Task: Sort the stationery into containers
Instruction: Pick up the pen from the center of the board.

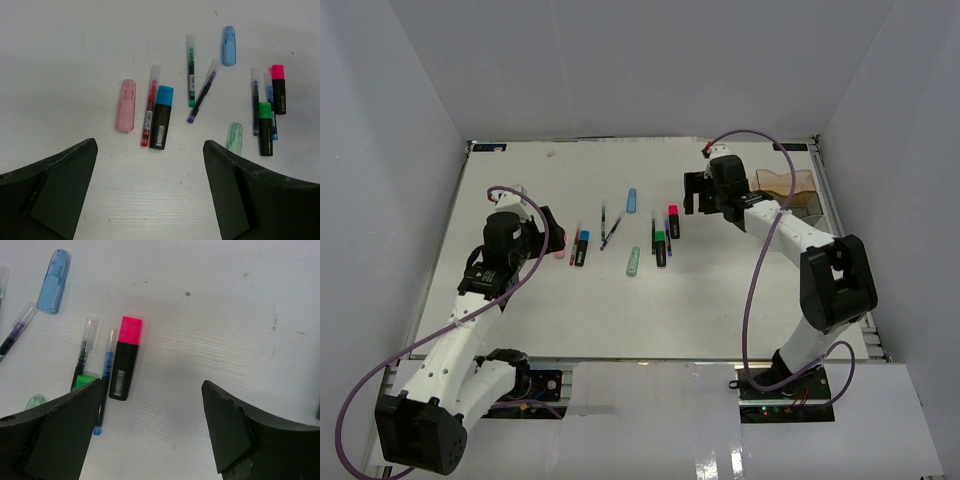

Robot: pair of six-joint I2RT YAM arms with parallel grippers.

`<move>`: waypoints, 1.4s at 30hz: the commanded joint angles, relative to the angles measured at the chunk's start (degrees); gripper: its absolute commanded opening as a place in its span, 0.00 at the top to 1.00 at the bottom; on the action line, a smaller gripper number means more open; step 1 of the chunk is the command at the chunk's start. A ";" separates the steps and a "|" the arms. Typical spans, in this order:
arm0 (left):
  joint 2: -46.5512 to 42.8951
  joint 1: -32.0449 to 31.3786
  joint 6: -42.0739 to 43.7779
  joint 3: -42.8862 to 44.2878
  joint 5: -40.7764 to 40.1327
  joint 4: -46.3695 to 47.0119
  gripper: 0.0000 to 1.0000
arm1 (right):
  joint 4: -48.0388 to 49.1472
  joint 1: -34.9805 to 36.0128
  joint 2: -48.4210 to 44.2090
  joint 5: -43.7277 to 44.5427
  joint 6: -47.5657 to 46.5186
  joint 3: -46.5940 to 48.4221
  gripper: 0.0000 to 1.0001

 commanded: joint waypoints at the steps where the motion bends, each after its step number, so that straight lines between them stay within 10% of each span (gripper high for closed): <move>1: -0.23 0.36 -0.18 -0.01 0.03 0.62 0.02 | 2.02 2.06 3.85 0.51 -1.80 4.55 0.15; 22: -0.31 0.45 -0.18 -0.01 0.21 0.61 0.02 | 3.52 6.73 18.27 4.72 -0.40 7.38 0.45; 42: -0.05 0.45 -0.18 -0.01 0.47 0.61 0.02 | 4.83 6.81 19.41 3.05 0.13 6.15 0.46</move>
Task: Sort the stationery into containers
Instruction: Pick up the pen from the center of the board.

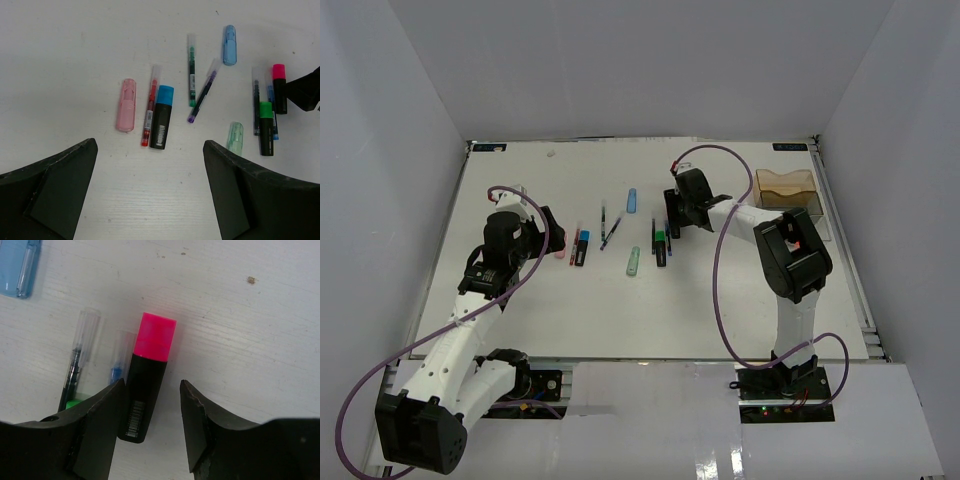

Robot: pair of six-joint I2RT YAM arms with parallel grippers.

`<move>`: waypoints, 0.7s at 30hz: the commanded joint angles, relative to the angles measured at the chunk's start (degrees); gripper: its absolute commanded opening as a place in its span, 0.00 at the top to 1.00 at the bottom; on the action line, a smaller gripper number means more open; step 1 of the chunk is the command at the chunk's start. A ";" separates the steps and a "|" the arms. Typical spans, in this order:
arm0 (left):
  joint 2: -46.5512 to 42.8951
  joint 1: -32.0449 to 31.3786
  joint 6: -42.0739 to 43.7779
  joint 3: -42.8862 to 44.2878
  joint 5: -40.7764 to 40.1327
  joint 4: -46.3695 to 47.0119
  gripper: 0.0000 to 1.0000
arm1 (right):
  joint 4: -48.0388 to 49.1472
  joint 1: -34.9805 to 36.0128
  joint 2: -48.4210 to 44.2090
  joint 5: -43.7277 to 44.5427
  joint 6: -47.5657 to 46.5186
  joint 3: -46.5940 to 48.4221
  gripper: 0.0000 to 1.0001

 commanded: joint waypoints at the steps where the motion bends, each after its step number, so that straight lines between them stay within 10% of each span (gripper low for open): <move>1: -0.29 0.37 -0.27 -0.01 0.56 0.61 0.02 | 2.06 0.04 0.92 0.47 0.28 -0.93 0.46; 14: -0.29 0.37 -0.18 -0.10 0.47 0.61 0.02 | 2.06 -0.31 0.48 4.87 -0.42 -4.62 0.54; 21: -0.20 0.37 -0.18 -0.10 0.56 0.53 0.02 | 2.15 -2.07 -6.01 7.06 -0.25 -10.59 0.79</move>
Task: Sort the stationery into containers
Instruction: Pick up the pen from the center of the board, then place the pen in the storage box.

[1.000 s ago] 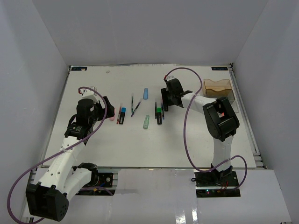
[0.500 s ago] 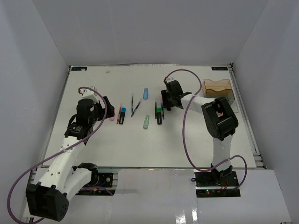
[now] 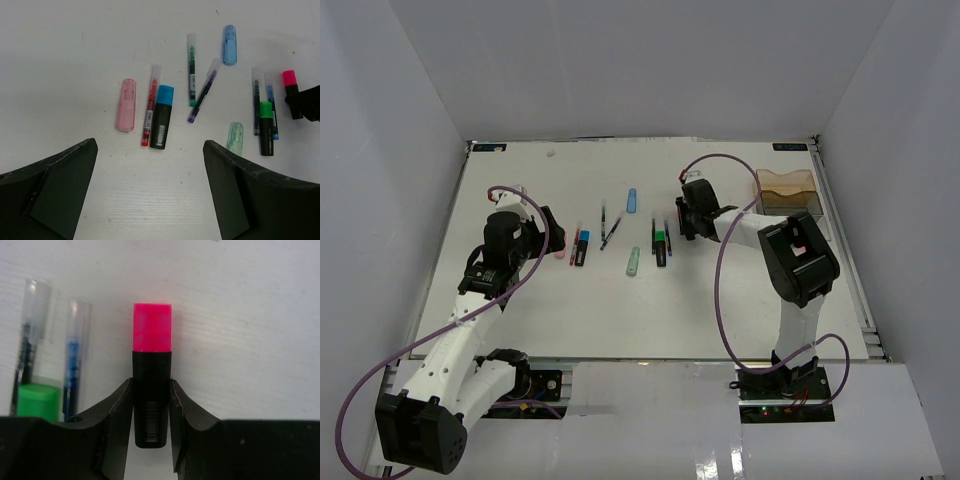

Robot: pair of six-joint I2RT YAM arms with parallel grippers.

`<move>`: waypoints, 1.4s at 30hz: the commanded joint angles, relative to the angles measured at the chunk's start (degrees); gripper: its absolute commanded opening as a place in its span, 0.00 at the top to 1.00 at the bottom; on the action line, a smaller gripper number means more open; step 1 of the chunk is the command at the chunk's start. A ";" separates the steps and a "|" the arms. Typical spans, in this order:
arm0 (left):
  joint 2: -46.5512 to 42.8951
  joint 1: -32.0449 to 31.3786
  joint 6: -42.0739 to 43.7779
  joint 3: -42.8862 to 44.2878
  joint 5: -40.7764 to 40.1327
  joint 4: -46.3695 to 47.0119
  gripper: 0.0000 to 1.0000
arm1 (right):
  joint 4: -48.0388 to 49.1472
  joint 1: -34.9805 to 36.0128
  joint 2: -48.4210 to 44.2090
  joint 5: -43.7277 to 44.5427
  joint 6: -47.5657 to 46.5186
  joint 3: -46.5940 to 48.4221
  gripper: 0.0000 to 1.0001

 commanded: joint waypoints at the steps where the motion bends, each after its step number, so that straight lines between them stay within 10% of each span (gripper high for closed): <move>1: -0.22 0.36 -0.18 -0.01 0.56 0.53 0.02 | -3.05 -1.70 -5.67 3.79 0.28 -4.72 0.79; 16: -0.57 0.45 -0.27 -0.10 0.65 0.53 0.02 | -5.69 -20.66 -40.38 6.78 18.20 -21.86 0.80; 25: -0.66 0.36 -0.27 -0.10 0.73 0.53 0.02 | -7.10 -34.56 -38.65 3.27 30.59 -22.04 0.77; 42: -0.49 0.45 -0.27 -0.10 0.65 0.53 0.02 | -4.73 -35.54 -30.47 5.99 46.69 -21.34 0.73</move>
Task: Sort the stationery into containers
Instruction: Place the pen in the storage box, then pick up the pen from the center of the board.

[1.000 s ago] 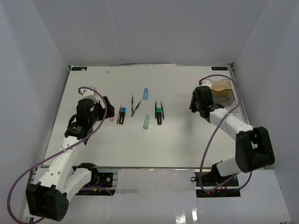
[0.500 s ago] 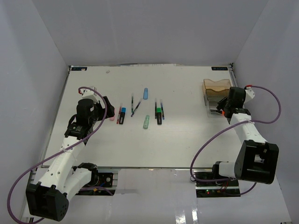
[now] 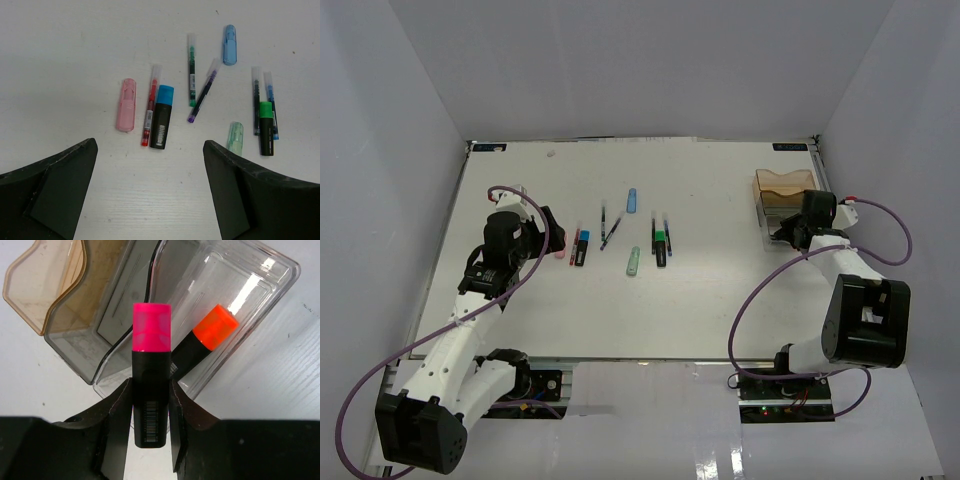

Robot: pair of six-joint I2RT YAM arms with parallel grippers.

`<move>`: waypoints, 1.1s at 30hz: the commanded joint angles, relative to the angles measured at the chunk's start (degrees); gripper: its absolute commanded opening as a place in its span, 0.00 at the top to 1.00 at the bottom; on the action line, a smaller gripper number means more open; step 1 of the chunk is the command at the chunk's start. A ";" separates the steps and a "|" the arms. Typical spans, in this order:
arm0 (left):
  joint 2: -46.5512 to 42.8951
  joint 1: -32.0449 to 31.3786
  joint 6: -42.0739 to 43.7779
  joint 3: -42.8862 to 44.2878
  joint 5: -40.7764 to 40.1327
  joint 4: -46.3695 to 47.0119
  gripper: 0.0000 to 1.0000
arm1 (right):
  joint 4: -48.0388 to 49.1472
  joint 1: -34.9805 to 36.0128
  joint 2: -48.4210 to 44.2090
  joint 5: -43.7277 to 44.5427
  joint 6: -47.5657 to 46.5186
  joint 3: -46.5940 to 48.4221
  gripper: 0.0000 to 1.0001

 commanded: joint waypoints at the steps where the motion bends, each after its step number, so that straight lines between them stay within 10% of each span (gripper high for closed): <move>1: -0.60 0.37 -0.27 -0.10 0.62 0.55 0.02 | 3.19 -0.22 -0.28 2.36 4.24 0.24 0.71; 20: -1.04 0.37 -0.18 -0.10 0.45 0.55 0.02 | 4.77 1.62 -2.56 -3.96 -13.04 2.08 0.25; 33: -0.95 0.37 -0.10 -0.01 -0.52 0.37 0.02 | -0.41 34.39 1.99 1.21 -35.84 11.64 0.27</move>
